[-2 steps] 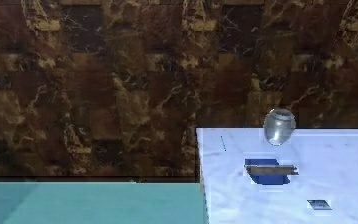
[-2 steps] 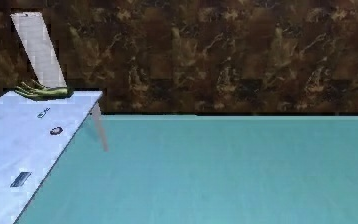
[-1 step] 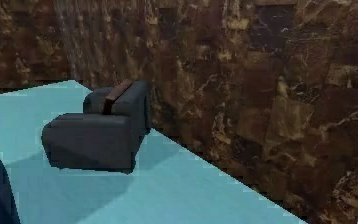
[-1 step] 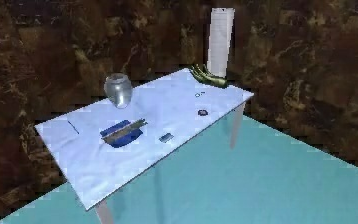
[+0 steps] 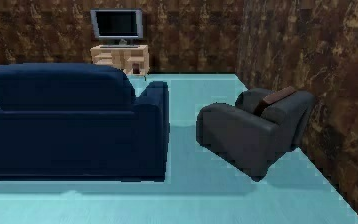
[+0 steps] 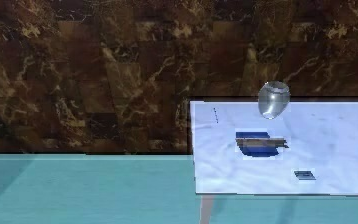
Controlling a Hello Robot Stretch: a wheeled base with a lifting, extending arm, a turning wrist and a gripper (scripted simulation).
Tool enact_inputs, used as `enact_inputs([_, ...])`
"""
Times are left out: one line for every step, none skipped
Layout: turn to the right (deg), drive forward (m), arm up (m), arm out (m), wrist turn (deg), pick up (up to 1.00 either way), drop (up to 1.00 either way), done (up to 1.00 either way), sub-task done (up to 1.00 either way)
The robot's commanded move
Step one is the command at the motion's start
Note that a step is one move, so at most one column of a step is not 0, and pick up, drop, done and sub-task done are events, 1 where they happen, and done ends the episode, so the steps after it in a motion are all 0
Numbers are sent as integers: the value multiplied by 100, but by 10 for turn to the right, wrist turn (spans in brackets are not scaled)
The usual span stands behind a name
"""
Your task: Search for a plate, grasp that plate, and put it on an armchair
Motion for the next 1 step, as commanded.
enact_inputs([-90,0,0,0,0,0,0,0,0])
